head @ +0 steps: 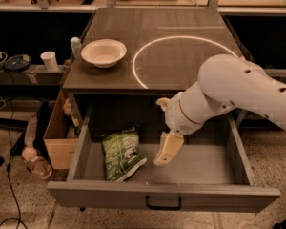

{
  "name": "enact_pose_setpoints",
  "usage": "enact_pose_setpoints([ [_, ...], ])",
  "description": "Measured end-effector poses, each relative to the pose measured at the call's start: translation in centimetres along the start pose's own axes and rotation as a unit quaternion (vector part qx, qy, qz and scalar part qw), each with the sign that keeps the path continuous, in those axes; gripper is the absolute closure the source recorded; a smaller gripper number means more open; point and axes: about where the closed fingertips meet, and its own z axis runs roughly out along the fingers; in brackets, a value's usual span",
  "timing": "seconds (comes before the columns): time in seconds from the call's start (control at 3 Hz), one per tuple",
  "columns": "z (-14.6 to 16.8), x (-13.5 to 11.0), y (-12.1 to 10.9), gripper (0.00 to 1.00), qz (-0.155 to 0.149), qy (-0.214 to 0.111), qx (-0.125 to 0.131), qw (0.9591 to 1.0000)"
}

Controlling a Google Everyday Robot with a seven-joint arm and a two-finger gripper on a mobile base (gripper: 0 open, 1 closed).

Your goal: Pick green jalapeno chip bag from top drawer and place on counter

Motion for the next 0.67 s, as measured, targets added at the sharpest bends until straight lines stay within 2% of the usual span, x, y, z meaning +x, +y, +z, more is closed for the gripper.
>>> enact_pose_setpoints([
  [0.67,2.9,-7.0,0.9,0.0,-0.021,-0.056,-0.009,0.9982],
])
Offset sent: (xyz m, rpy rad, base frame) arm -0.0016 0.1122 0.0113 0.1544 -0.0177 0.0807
